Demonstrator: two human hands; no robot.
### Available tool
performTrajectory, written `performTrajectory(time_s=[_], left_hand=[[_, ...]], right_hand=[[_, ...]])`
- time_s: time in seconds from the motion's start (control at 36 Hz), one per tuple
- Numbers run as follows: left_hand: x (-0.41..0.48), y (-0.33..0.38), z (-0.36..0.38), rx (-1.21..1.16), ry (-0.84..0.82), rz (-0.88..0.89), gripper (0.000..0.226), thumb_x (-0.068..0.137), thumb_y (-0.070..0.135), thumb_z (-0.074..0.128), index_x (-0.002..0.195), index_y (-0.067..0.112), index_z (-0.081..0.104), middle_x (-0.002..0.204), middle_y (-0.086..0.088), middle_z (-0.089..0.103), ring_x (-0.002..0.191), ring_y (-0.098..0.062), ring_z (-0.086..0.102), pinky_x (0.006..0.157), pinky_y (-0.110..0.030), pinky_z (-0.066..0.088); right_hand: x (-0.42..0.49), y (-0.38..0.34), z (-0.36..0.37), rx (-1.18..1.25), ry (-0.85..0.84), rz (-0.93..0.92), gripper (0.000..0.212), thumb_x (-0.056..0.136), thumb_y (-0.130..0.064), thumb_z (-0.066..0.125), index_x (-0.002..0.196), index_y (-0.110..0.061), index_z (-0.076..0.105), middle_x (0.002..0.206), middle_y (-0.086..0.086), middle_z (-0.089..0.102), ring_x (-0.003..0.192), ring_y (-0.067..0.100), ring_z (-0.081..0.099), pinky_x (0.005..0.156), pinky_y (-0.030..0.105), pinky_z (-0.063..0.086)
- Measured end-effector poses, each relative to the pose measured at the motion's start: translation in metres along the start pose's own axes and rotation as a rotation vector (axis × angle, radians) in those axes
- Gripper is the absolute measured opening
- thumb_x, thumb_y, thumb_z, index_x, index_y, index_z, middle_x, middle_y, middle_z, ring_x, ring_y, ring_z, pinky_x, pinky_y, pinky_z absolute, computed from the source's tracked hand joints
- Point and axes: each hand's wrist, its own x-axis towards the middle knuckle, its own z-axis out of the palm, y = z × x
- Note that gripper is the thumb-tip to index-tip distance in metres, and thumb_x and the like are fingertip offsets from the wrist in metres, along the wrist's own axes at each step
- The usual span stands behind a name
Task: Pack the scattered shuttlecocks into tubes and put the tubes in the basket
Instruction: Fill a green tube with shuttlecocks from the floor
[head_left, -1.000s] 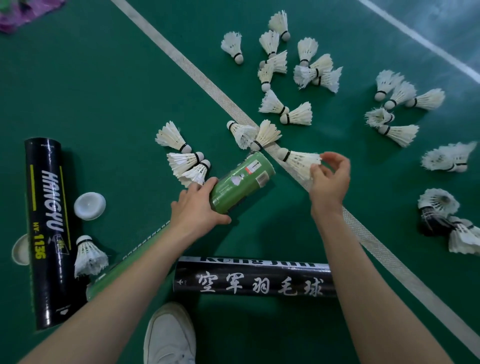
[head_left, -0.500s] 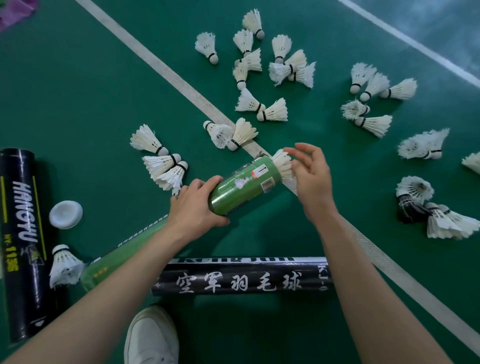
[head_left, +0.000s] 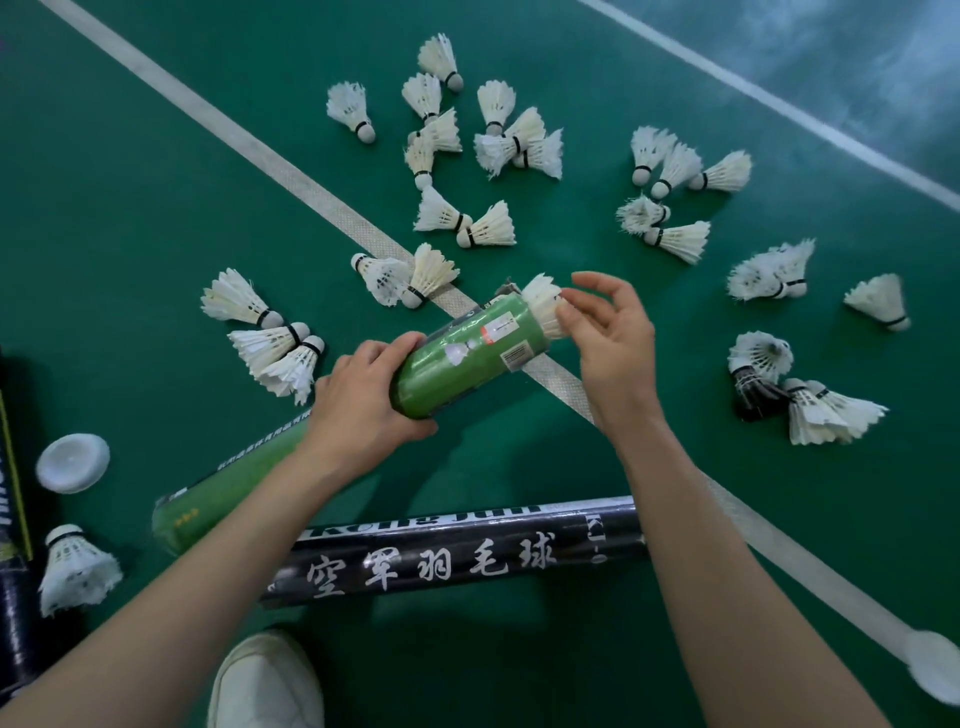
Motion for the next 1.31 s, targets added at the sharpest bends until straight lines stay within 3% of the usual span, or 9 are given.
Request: performTrajectory(time_s=[0.17,0.25,0.33,0.5,0.67,0.81,0.89,1.08,1.31], left_hand=[[0.004,0.013,0.004,0.074,-0.028,0.014,0.093,0.067,0.044,0.082,0.145,0.037,0.031,0.128,0.002,0.046,0.118,-0.023,0.041,0.098,-0.04,0.034],[0.006,0.011,0.003,0.098,0.006,0.008,0.093,0.066,0.043,0.082,0.144,0.037,0.032,0.127,0.002,0.048,0.116,-0.023,0.043,0.098,-0.04,0.035],[0.01,0.006,-0.001,0.121,0.041,-0.011,0.092,0.065,0.041,0.082,0.143,0.037,0.034,0.126,0.001,0.049,0.114,-0.023,0.045,0.098,-0.04,0.035],[0.017,-0.013,-0.003,0.151,0.022,-0.121,0.091,0.065,0.043,0.081,0.143,0.037,0.034,0.125,0.0,0.049,0.114,-0.024,0.044,0.098,-0.041,0.038],[0.03,-0.042,0.001,0.1,0.014,-0.315,0.09,0.064,0.05,0.079,0.14,0.035,0.034,0.121,-0.003,0.048,0.114,-0.03,0.046,0.094,-0.048,0.043],[0.04,-0.061,-0.005,0.048,0.017,-0.395,0.094,0.066,0.05,0.078,0.144,0.03,0.03,0.13,-0.004,0.047,0.121,-0.031,0.044,0.096,-0.047,0.042],[0.047,-0.066,-0.009,0.058,0.001,-0.406,0.094,0.065,0.051,0.078,0.144,0.032,0.03,0.129,-0.004,0.047,0.12,-0.031,0.044,0.097,-0.048,0.041],[0.055,-0.063,-0.008,0.048,-0.002,-0.39,0.094,0.063,0.051,0.078,0.142,0.034,0.031,0.134,-0.006,0.044,0.121,-0.032,0.042,0.1,-0.05,0.04],[0.047,-0.038,0.002,0.111,-0.032,-0.337,0.092,0.068,0.048,0.078,0.144,0.034,0.028,0.128,-0.006,0.043,0.121,-0.031,0.04,0.099,-0.047,0.035]], right_hand=[[-0.002,0.004,0.0,-0.067,-0.085,0.047,0.024,0.096,-0.003,0.051,0.113,-0.018,0.056,0.101,0.009,0.07,0.097,0.02,0.066,0.093,0.041,0.053],[-0.002,0.004,0.004,-0.07,-0.116,0.105,0.028,0.103,-0.023,0.04,0.128,-0.019,0.05,0.102,0.007,0.07,0.096,0.017,0.065,0.093,0.035,0.051],[-0.002,0.006,0.015,-0.185,-0.184,0.121,0.045,0.102,-0.043,0.031,0.142,-0.024,0.036,0.129,0.004,0.059,0.12,0.013,0.053,0.103,0.028,0.039],[0.019,0.014,0.044,-0.281,-0.384,0.232,0.056,0.101,-0.049,0.022,0.151,-0.025,0.019,0.155,-0.011,0.025,0.142,0.005,0.022,0.11,0.021,0.014],[0.06,0.035,0.087,-0.355,-0.269,0.245,0.037,0.103,-0.037,0.032,0.133,-0.021,0.047,0.13,-0.002,0.051,0.118,0.013,0.047,0.101,0.029,0.035],[0.102,0.051,0.116,-0.561,-0.295,0.259,0.052,0.098,-0.003,0.029,0.145,-0.023,0.034,0.149,0.0,0.036,0.121,0.018,0.046,0.082,0.025,0.037],[0.118,0.06,0.127,-0.647,-0.329,0.281,0.058,0.097,-0.002,0.028,0.149,-0.028,0.027,0.148,0.003,0.037,0.112,0.024,0.055,0.064,0.023,0.044],[0.115,0.079,0.121,-0.955,-0.375,0.189,0.032,0.093,-0.021,0.051,0.125,-0.019,0.05,0.113,0.011,0.061,0.098,0.031,0.057,0.087,0.045,0.05],[0.094,0.037,0.058,-0.731,-0.126,0.039,0.02,0.1,-0.018,0.045,0.115,-0.01,0.056,0.107,0.003,0.054,0.089,0.012,0.049,0.077,0.023,0.036]])
